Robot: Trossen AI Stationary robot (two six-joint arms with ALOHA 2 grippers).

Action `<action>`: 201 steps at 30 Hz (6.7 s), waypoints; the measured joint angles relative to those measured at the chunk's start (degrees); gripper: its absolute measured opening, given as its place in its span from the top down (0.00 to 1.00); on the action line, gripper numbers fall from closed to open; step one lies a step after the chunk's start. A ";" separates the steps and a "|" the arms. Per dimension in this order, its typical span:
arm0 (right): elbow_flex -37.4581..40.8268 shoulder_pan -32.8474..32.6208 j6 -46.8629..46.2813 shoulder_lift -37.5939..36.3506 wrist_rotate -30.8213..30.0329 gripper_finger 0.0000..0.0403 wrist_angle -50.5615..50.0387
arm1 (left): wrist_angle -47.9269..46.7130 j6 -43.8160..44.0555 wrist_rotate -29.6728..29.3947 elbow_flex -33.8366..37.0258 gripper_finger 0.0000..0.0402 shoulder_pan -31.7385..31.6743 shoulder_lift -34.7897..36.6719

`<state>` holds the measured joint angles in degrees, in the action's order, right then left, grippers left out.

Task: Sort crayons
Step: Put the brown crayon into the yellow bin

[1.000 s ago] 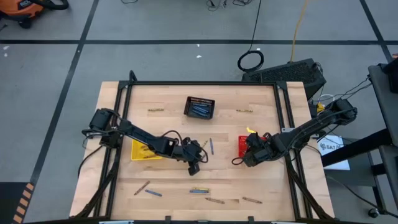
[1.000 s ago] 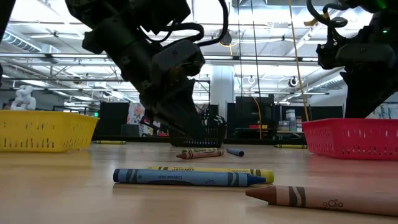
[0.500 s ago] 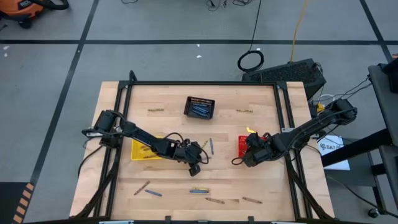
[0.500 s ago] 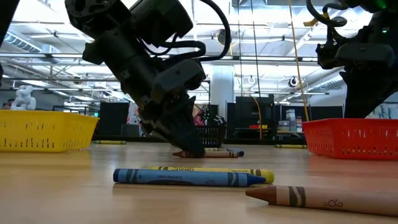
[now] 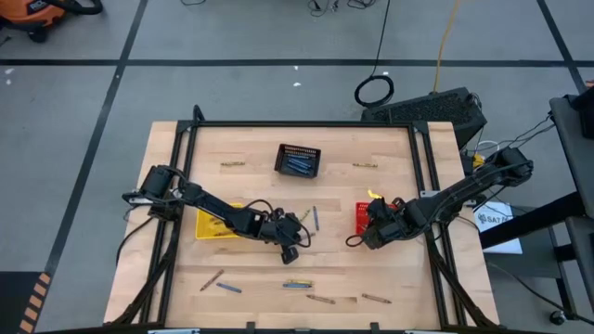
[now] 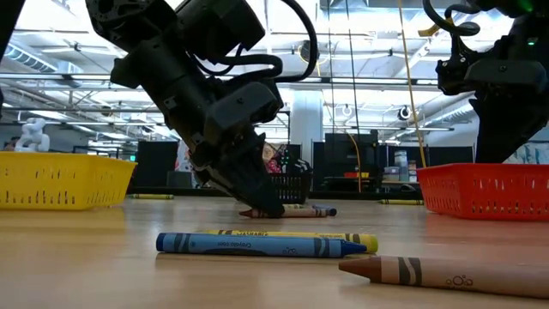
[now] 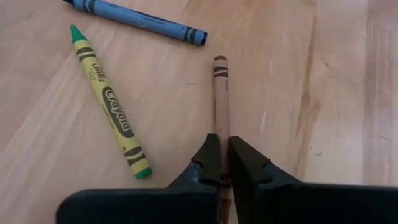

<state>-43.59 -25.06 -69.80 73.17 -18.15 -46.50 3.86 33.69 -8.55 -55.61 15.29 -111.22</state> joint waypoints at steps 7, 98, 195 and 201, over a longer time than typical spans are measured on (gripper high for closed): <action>0.00 0.00 0.00 0.00 0.00 0.73 -0.01 | -0.34 -1.63 3.14 0.09 0.99 0.09 0.82; -0.02 -0.02 -5.86 0.04 -6.23 0.73 2.10 | -24.73 -30.43 25.93 0.92 0.91 6.06 25.00; -0.02 -0.16 -1.52 0.02 -7.56 0.73 1.29 | -64.57 -6.46 -4.31 -19.71 0.99 15.99 7.88; -0.02 -0.17 -1.51 0.04 -7.59 0.73 1.33 | -67.89 -7.51 -6.33 -19.10 0.99 14.77 13.29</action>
<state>-43.62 -25.23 -71.31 73.21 -25.74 -45.17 -64.03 26.17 -14.87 -74.71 30.06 -97.93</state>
